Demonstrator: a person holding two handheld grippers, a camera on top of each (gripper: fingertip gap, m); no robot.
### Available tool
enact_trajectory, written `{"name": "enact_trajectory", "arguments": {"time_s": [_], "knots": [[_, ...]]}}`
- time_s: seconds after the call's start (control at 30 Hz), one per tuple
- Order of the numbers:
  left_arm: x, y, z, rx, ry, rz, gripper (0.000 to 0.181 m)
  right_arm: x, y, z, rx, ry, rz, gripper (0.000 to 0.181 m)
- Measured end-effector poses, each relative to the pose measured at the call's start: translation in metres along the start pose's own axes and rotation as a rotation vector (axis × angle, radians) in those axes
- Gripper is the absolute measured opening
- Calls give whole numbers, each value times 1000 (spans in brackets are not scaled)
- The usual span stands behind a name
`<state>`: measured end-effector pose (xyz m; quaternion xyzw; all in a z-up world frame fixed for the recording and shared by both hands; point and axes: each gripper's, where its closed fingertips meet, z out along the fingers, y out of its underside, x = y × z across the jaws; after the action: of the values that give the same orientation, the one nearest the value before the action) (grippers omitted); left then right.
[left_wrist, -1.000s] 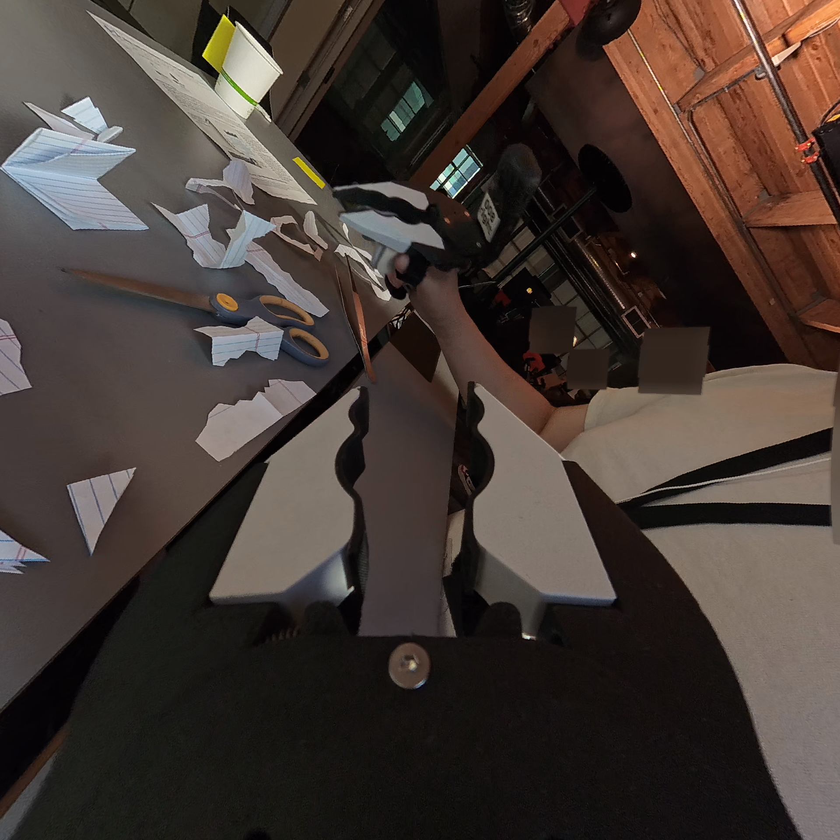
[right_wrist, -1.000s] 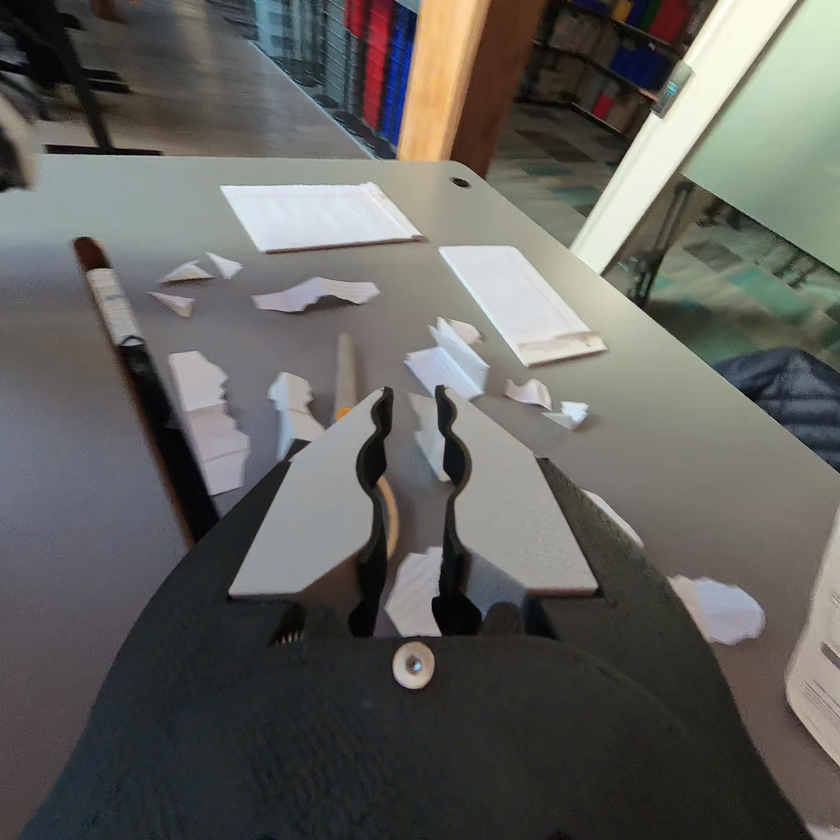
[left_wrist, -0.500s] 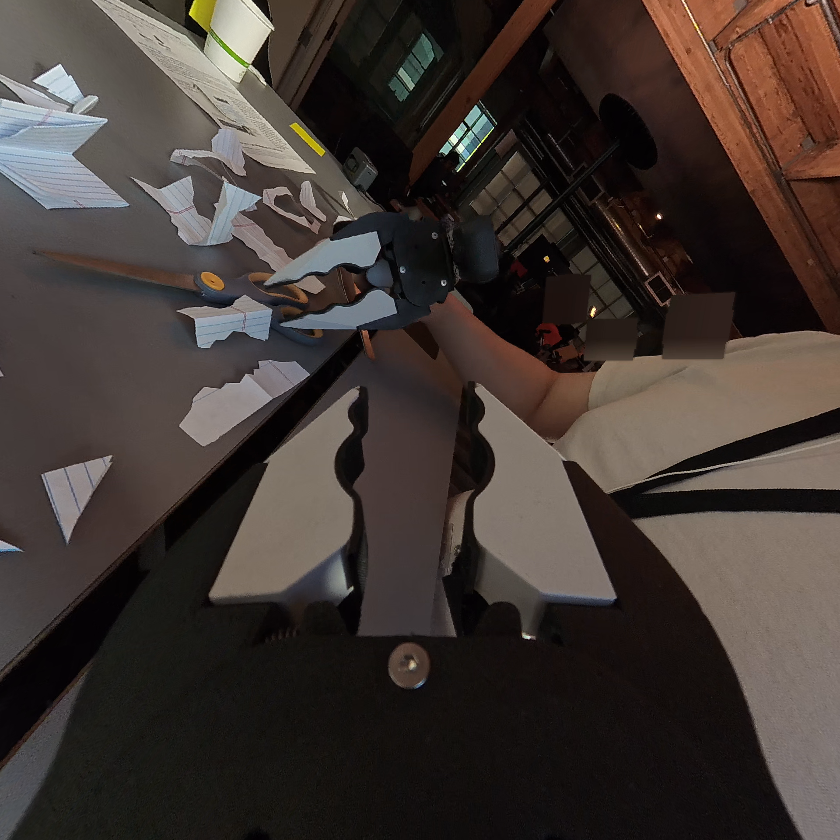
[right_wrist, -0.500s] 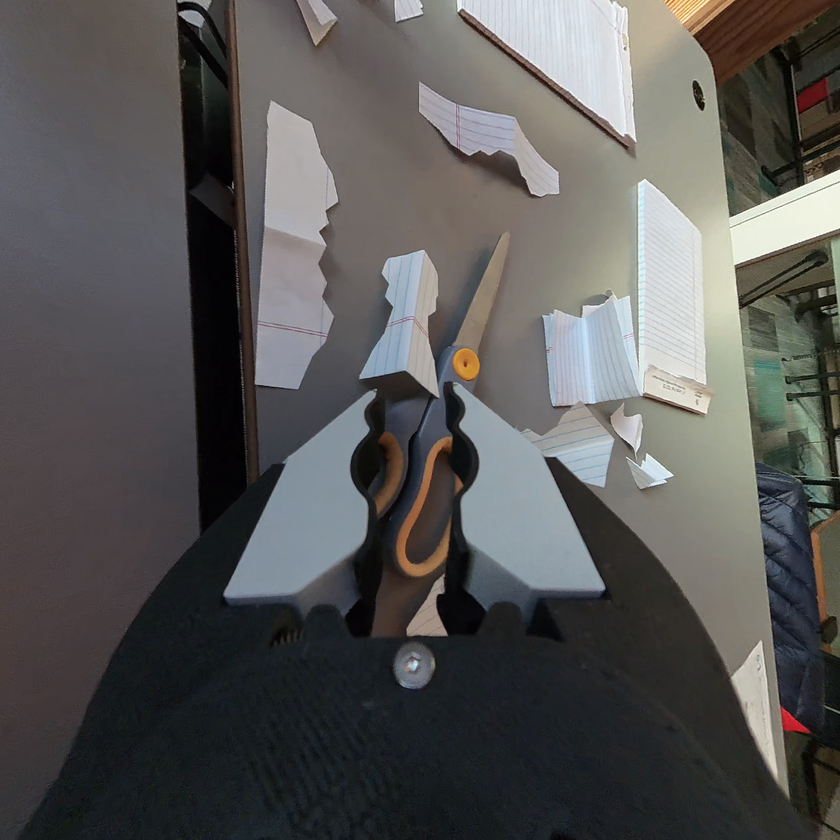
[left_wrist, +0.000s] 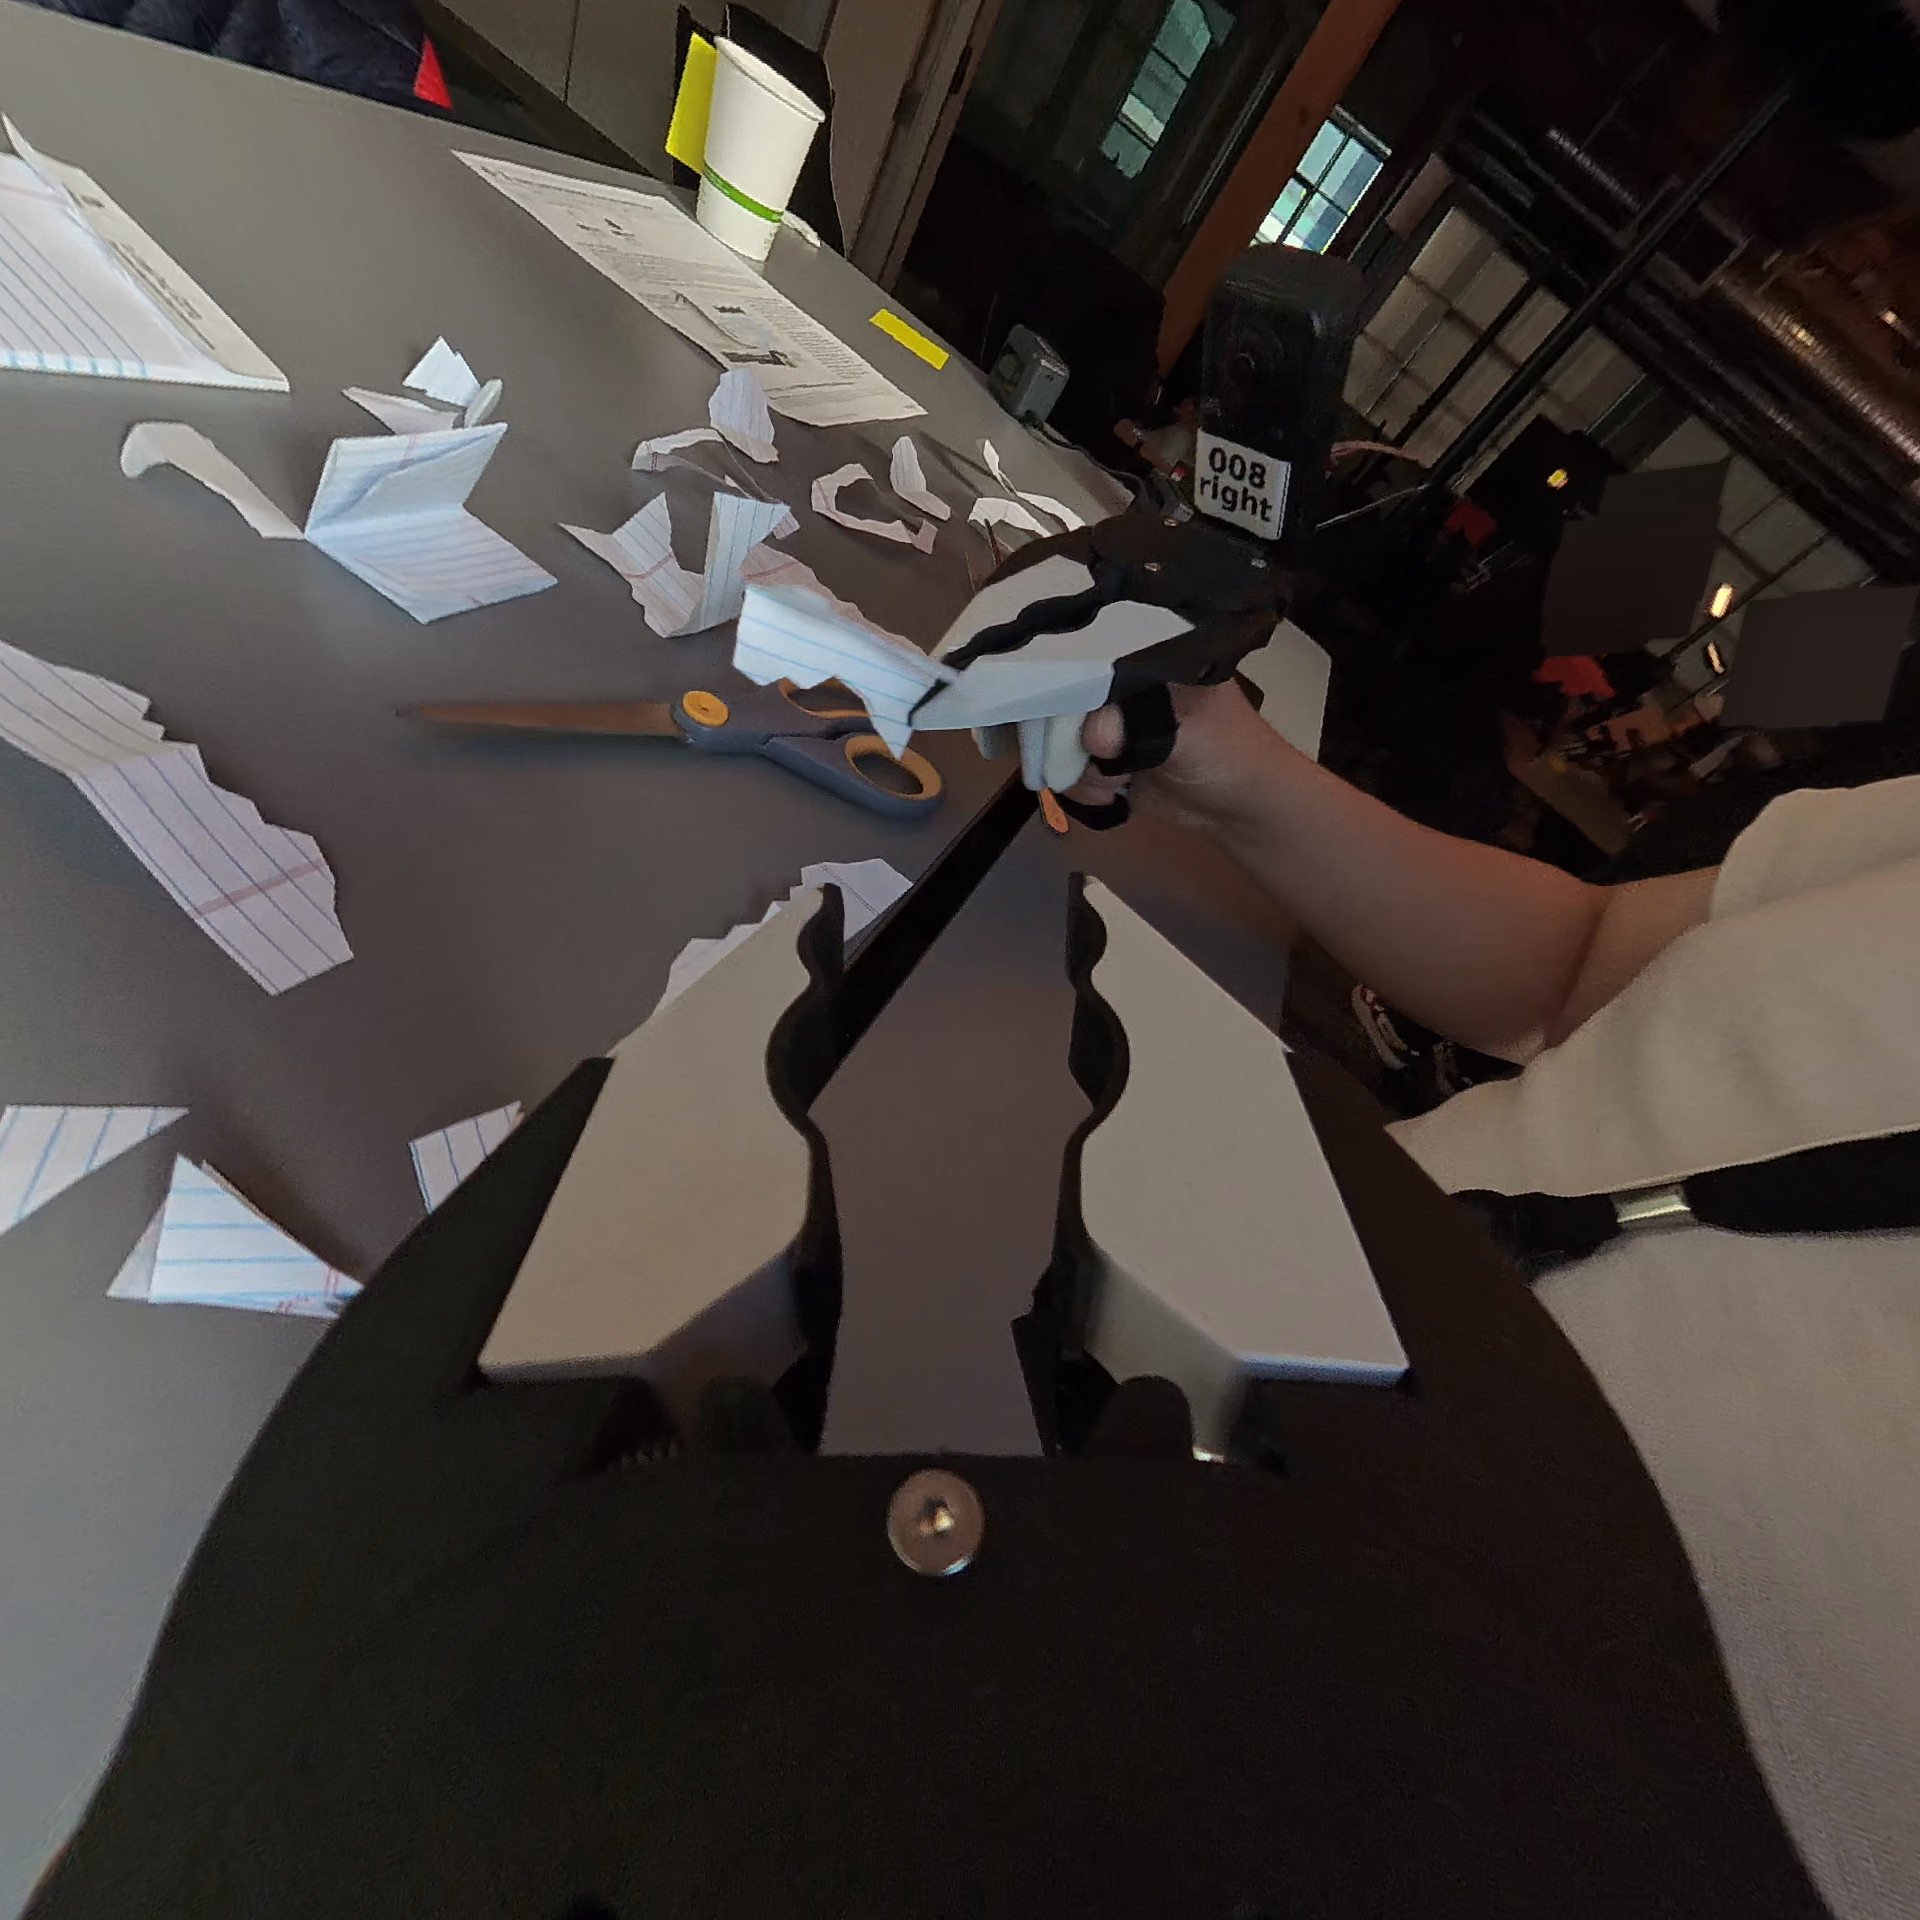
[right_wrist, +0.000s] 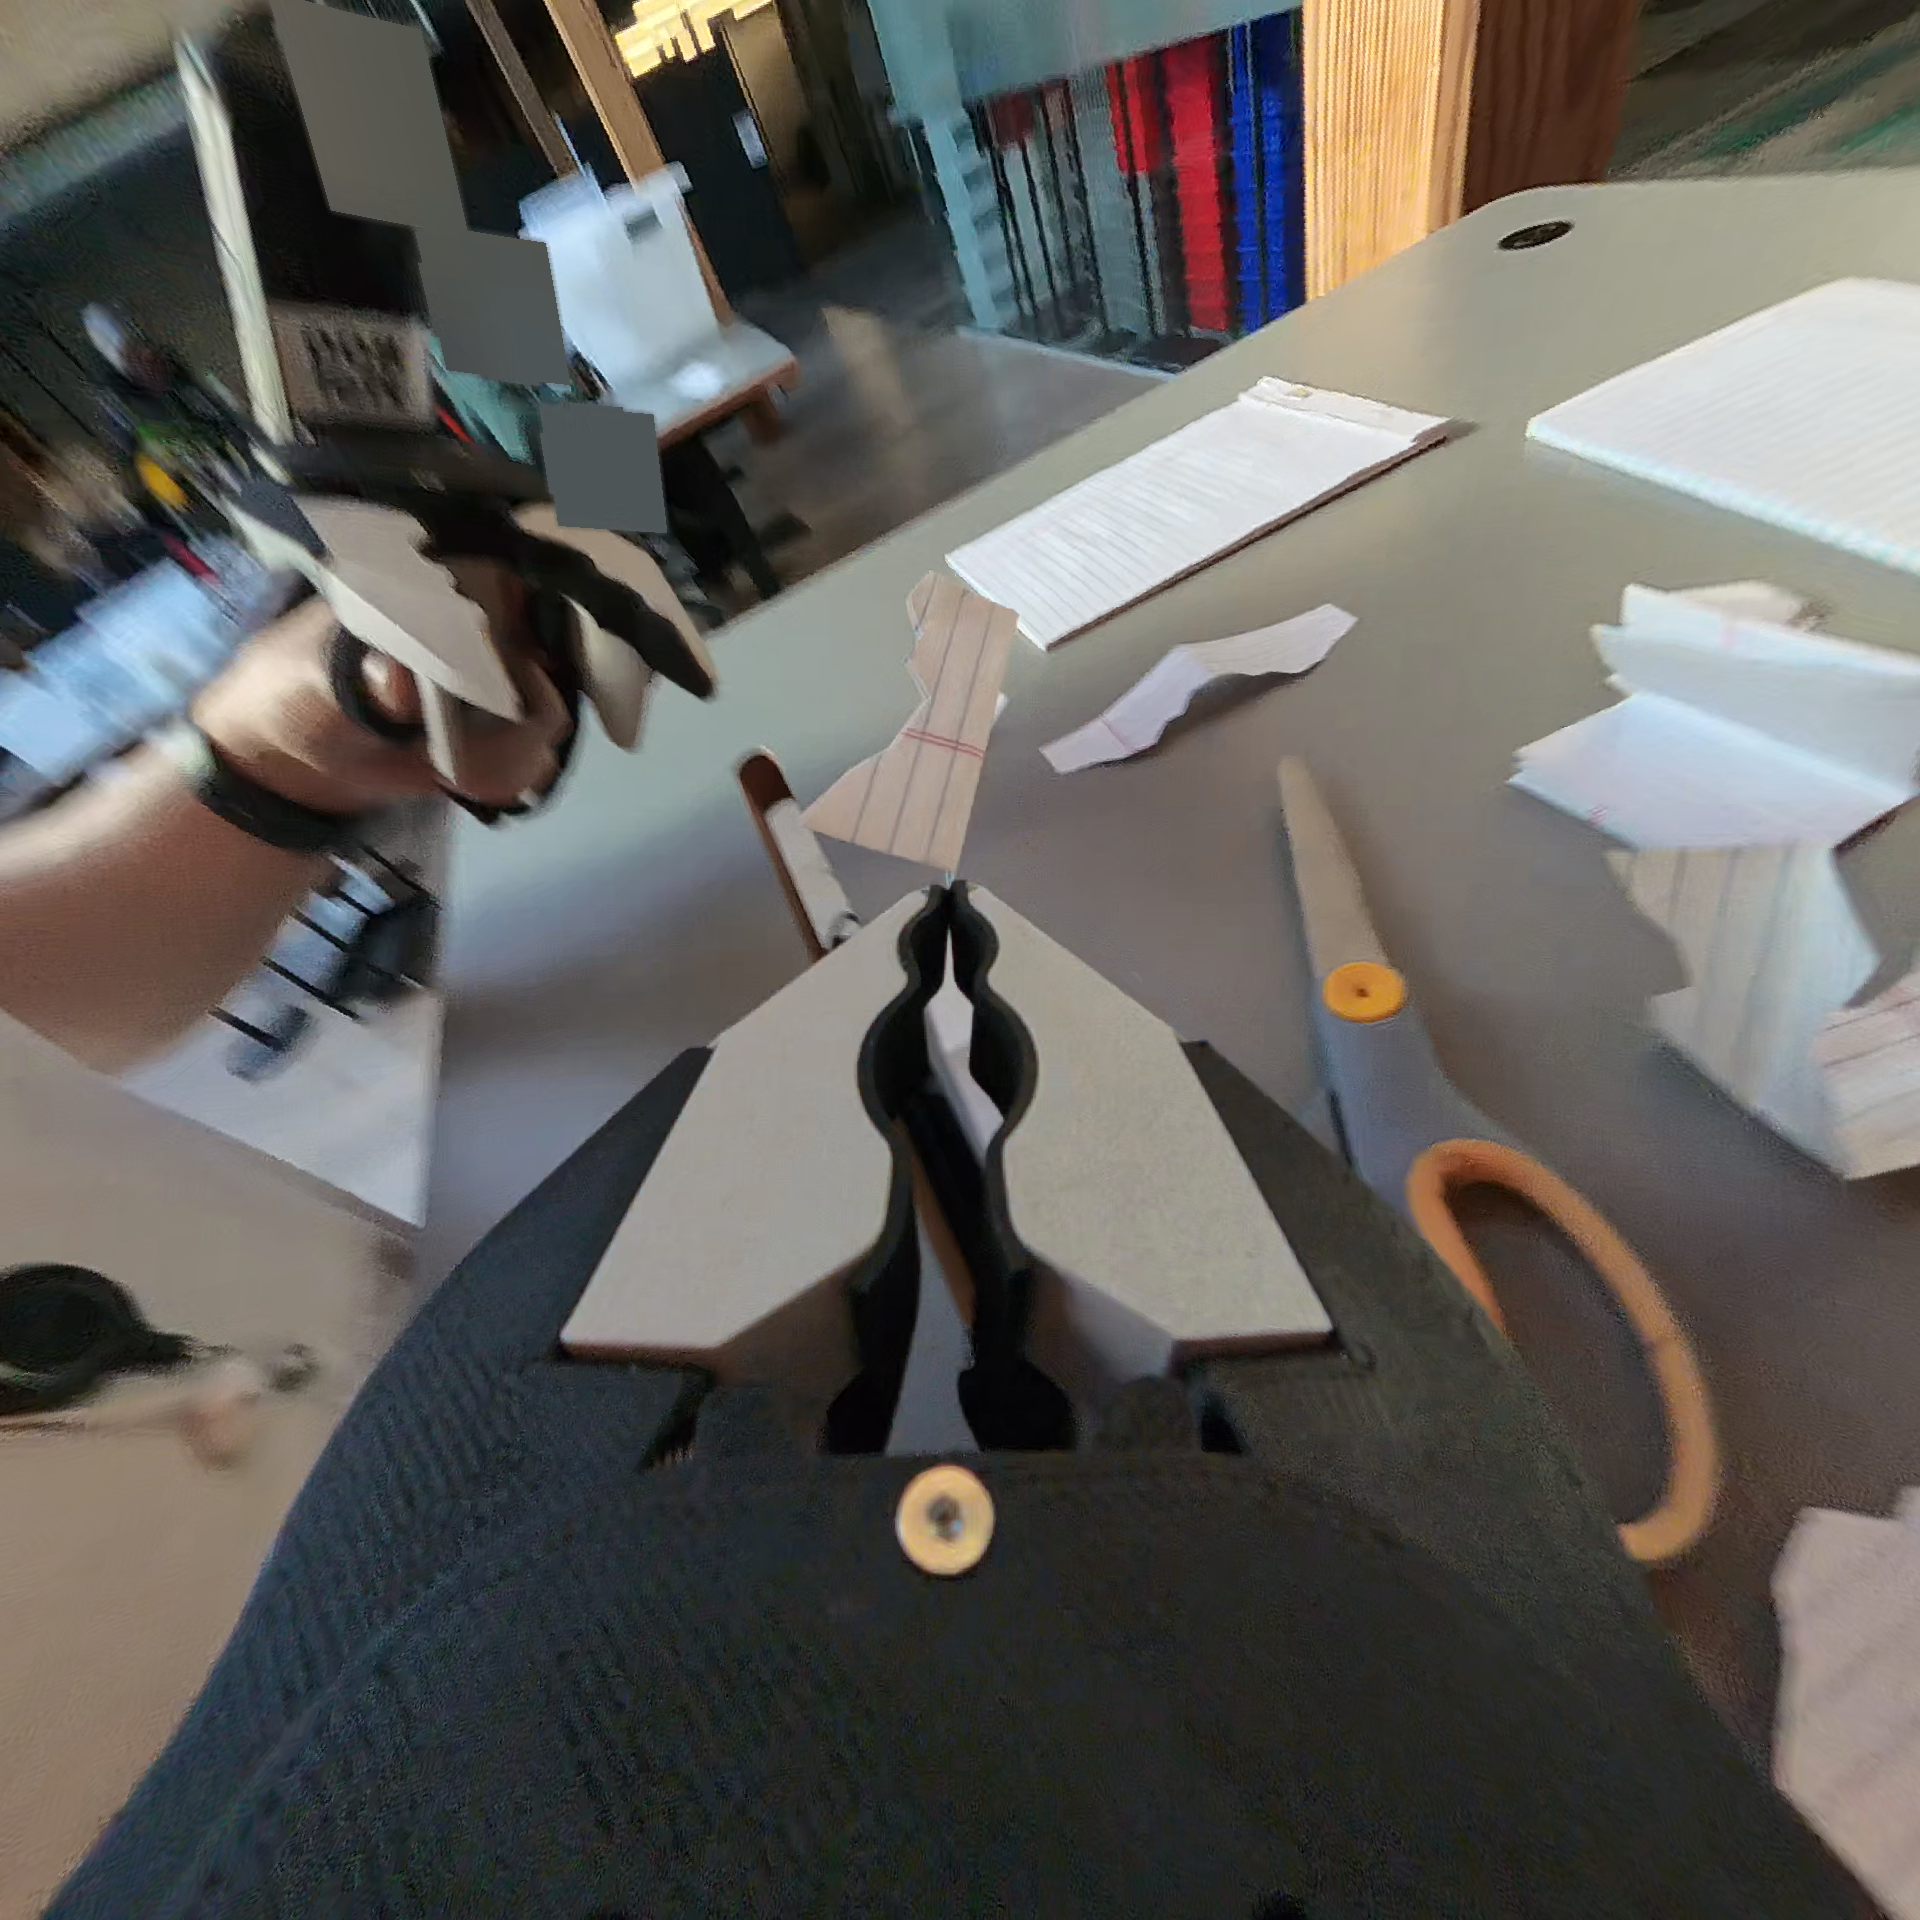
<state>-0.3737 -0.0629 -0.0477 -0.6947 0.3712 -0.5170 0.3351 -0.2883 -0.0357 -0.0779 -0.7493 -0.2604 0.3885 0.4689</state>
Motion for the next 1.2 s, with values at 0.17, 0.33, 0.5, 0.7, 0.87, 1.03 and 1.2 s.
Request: {"name": "enact_trajectory", "arguments": {"time_s": [0.17, 0.33, 0.5, 0.7, 0.87, 1.03, 1.2], "knots": [[9, -20, 24, 17, 68, 71, 41, -14, -20, -30, 211, -216, 386, 0], [28, -44, 47, 50, 203, 45, 42, -44, -24, -46, 236, -400, 502, 0], [52, -63, 55, 74, 168, 179, 43, -64, -31, -53, 246, -459, 528, 0], [77, -44, 63, -93, -30, 623, 31, -71, -36, -56, 251, -406, 485, 0], [75, -26, 82, -204, -98, 793, 30, -82, -39, -55, 236, -434, 428, 0], [87, -19, 81, -215, -15, 753, 20, -94, -40, -59, 212, -474, 311, 0], [106, -19, 77, -147, 162, 535, 16, -103, -41, -66, 212, -510, 194, 0]]}}
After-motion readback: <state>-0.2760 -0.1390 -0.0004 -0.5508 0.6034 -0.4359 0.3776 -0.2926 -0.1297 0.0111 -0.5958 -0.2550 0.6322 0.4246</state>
